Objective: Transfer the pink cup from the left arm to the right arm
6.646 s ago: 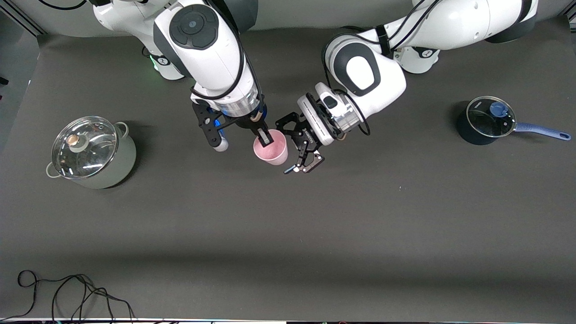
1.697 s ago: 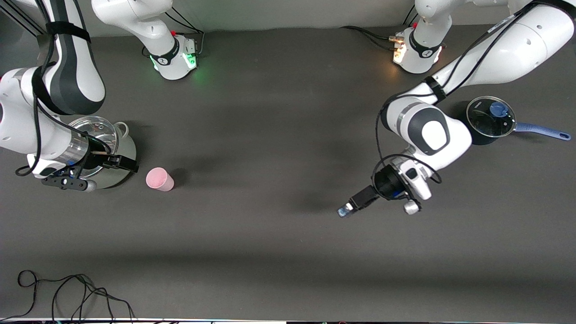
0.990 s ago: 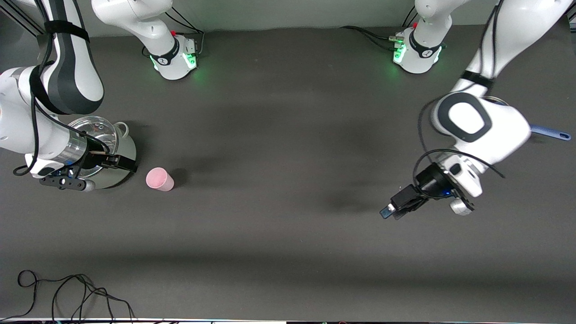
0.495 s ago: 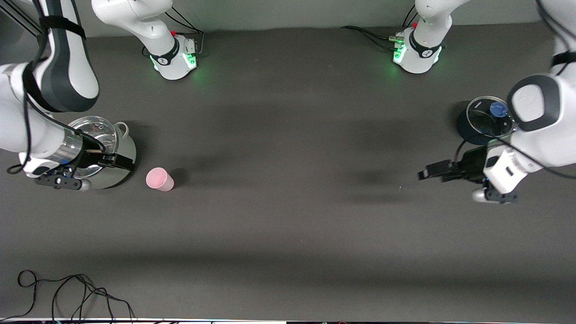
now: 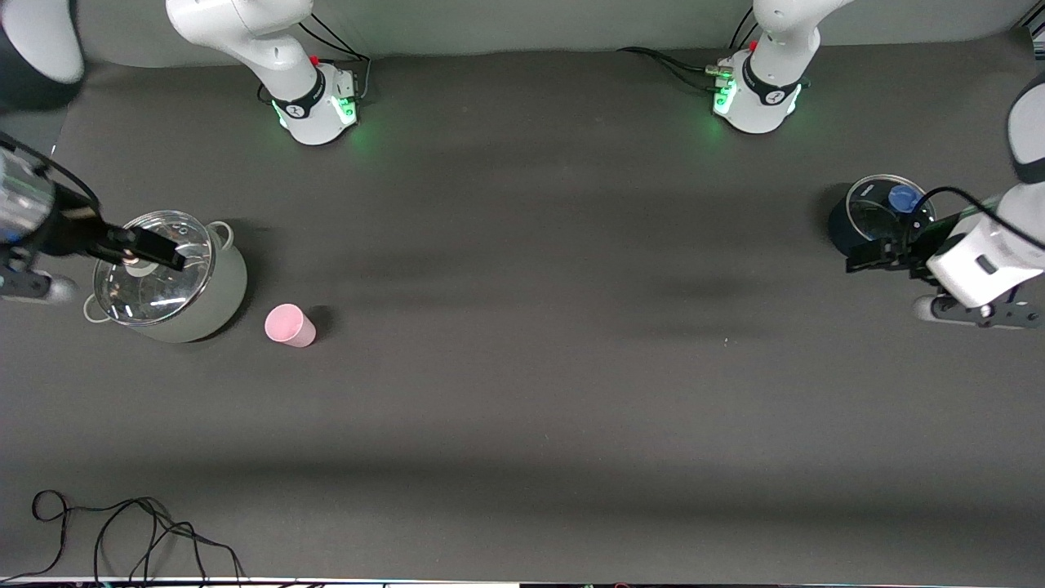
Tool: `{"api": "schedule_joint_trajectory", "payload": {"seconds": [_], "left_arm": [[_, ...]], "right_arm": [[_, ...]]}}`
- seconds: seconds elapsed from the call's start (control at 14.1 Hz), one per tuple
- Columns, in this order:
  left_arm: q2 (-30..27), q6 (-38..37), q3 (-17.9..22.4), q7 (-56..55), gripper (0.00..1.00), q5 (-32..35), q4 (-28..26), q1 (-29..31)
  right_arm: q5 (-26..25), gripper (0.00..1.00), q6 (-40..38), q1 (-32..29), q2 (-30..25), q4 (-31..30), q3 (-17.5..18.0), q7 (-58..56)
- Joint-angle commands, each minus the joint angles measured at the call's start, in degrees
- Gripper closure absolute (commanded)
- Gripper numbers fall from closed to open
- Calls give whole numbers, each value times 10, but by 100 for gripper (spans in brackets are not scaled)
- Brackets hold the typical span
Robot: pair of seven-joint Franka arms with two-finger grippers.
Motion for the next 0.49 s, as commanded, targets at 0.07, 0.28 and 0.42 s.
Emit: {"api": "schedule_joint_trajectory", "payload": {"seconds": [0.07,0.28,0.42], "left_arm": [[-37,-52,-5,-11,0,14,11,-2],[-57,-61,-2,-11,0,14,10,-2],[-71,-62,-2,-12,0,14,7,-2]], "right_arm": [[-23,0,-35,2,-18,6,-22,-22],[-23,0,-36,3,-15,5,-22,-25],[-23,0,-36,3,-15,3,-22,-25]]}}
